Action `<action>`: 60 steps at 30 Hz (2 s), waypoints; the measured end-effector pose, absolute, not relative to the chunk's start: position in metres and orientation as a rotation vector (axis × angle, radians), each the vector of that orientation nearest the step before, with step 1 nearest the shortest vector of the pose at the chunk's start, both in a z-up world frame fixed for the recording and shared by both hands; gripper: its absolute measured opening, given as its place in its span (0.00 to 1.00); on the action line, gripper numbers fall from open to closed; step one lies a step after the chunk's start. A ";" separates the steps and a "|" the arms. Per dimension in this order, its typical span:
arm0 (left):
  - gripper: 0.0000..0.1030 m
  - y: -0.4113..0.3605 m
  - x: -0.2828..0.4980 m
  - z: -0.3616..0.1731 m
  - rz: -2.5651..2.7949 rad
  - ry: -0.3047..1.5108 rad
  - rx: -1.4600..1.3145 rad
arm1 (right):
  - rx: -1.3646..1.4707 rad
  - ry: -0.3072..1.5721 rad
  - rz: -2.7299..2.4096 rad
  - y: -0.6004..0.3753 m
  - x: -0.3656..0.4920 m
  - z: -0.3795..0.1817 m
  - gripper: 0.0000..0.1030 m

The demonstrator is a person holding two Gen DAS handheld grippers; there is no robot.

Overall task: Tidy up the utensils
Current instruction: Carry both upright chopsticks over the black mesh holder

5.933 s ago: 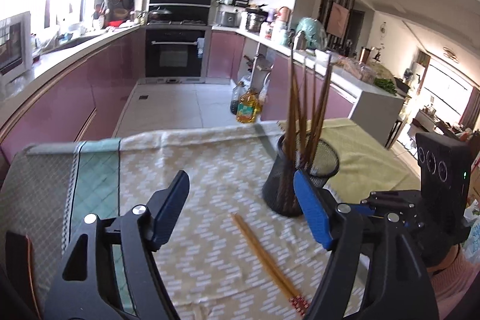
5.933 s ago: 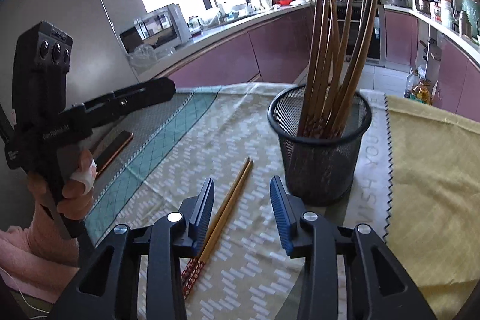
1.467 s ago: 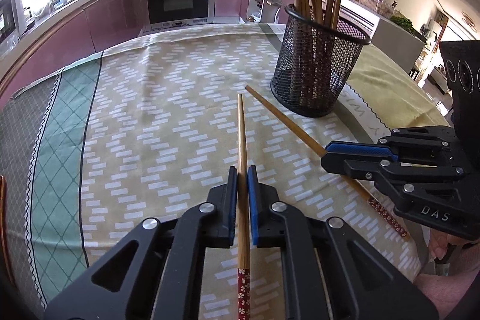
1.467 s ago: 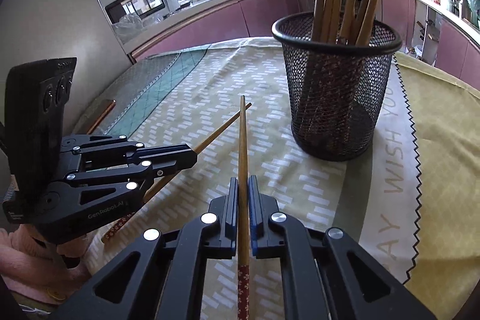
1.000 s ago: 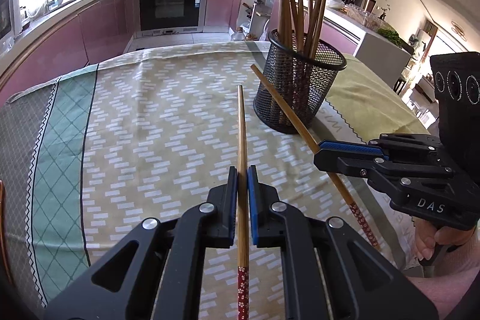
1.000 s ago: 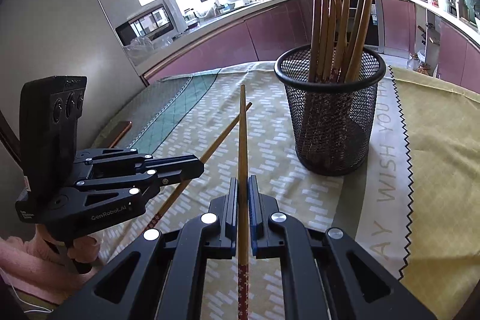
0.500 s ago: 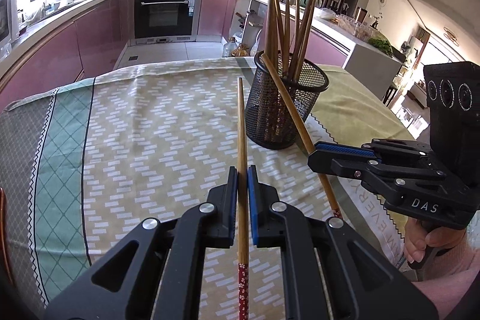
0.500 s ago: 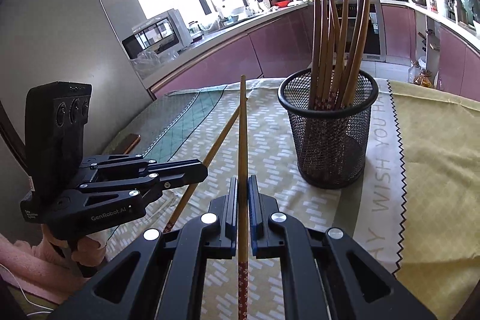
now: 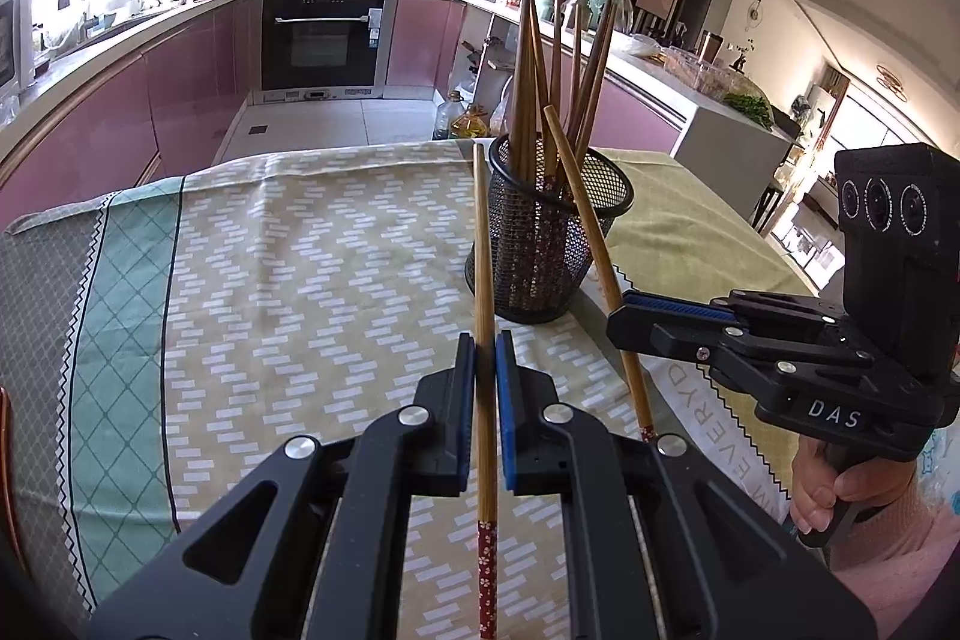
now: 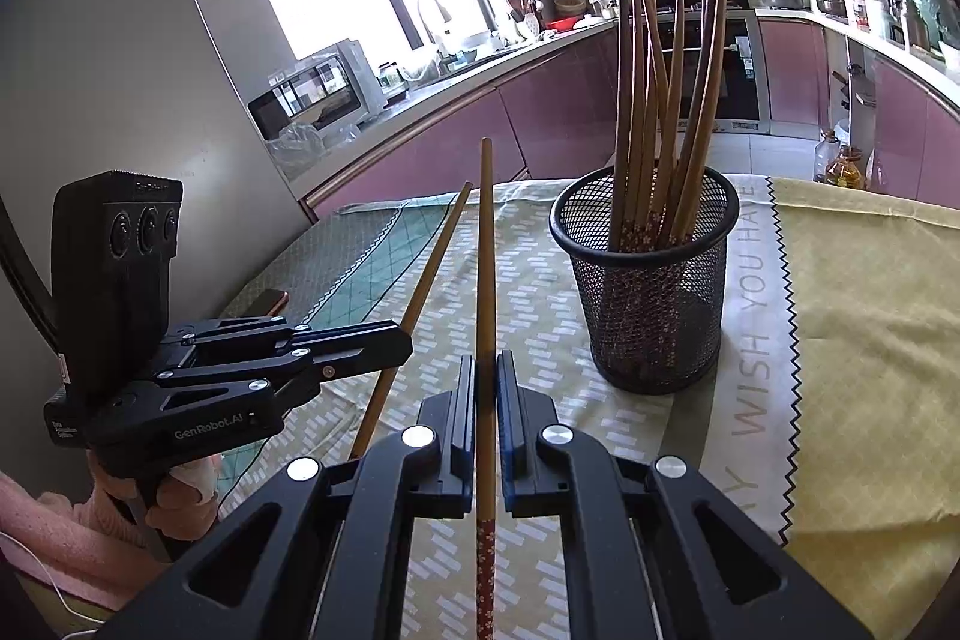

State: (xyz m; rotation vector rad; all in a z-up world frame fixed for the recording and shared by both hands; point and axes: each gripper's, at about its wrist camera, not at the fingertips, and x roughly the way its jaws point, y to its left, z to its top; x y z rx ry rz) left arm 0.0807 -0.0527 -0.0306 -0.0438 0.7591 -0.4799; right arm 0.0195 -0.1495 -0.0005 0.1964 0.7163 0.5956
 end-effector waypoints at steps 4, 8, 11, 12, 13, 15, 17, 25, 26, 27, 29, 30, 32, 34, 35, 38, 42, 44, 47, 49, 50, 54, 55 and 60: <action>0.07 -0.052 0.080 -0.029 -0.483 0.753 -0.046 | 0.202 0.710 0.594 -0.152 0.019 0.001 0.06; 0.07 -0.051 0.078 -0.025 -0.486 0.746 -0.050 | 0.205 0.702 0.593 -0.151 0.019 0.004 0.06; 0.07 -0.051 0.077 -0.022 -0.489 0.738 -0.053 | 0.210 0.698 0.594 -0.151 0.019 0.005 0.06; 0.07 -0.051 0.077 -0.021 -0.490 0.735 -0.055 | 0.211 0.695 0.592 -0.151 0.019 0.005 0.06; 0.08 -0.051 0.076 -0.020 -0.492 0.731 -0.056 | 0.213 0.693 0.593 -0.152 0.019 0.006 0.06; 0.08 -0.051 0.076 -0.018 -0.494 0.727 -0.057 | 0.216 0.690 0.593 -0.153 0.018 0.006 0.06; 0.08 -0.051 0.075 -0.016 -0.497 0.723 -0.058 | 0.219 0.688 0.593 -0.154 0.017 0.007 0.06; 0.07 -0.053 0.075 -0.012 -0.504 0.717 -0.064 | 0.230 0.679 0.595 -0.156 0.018 0.009 0.06; 0.08 -0.053 0.075 -0.012 -0.505 0.716 -0.064 | 0.231 0.678 0.596 -0.157 0.017 0.010 0.06; 0.08 -0.053 0.075 -0.011 -0.505 0.715 -0.064 | 0.233 0.677 0.595 -0.157 0.018 0.010 0.06; 0.08 -0.053 0.074 -0.010 -0.506 0.712 -0.064 | 0.234 0.673 0.594 -0.158 0.017 0.012 0.06; 0.07 -0.053 0.074 -0.009 -0.506 0.709 -0.065 | 0.235 0.670 0.594 -0.159 0.017 0.013 0.06; 0.07 -0.053 0.074 -0.008 -0.508 0.706 -0.065 | 0.236 0.667 0.594 -0.160 0.018 0.014 0.06; 0.07 -0.054 0.074 -0.007 -0.510 0.703 -0.065 | 0.238 0.664 0.594 -0.161 0.017 0.014 0.06; 0.07 -0.054 0.074 -0.007 -0.510 0.701 -0.064 | 0.239 0.662 0.594 -0.162 0.016 0.014 0.06; 0.07 -0.054 0.074 -0.006 -0.512 0.697 -0.064 | 0.241 0.657 0.593 -0.163 0.016 0.016 0.06; 0.08 -0.055 0.074 -0.004 -0.514 0.692 -0.065 | 0.244 0.649 0.591 -0.163 0.016 0.018 0.06; 0.07 -0.055 0.074 -0.003 -0.515 0.690 -0.065 | 0.244 0.646 0.591 -0.163 0.016 0.019 0.06; 0.07 -0.056 0.074 -0.002 -0.519 0.685 -0.064 | 0.246 0.641 0.590 -0.164 0.016 0.021 0.06; 0.07 -0.056 0.075 -0.001 -0.521 0.681 -0.063 | 0.245 0.639 0.589 -0.163 0.016 0.022 0.06; 0.07 -0.057 0.074 0.000 -0.522 0.679 -0.063 | 0.246 0.637 0.589 -0.163 0.016 0.022 0.06; 0.07 -0.057 0.074 0.002 -0.524 0.673 -0.062 | 0.247 0.632 0.586 -0.165 0.016 0.023 0.06; 0.07 -0.057 0.074 0.002 -0.524 0.673 -0.063 | 0.247 0.631 0.587 -0.166 0.016 0.024 0.06; 0.07 -0.058 0.075 0.004 -0.523 0.665 -0.062 | 0.247 0.622 0.584 -0.167 0.017 0.028 0.06</action>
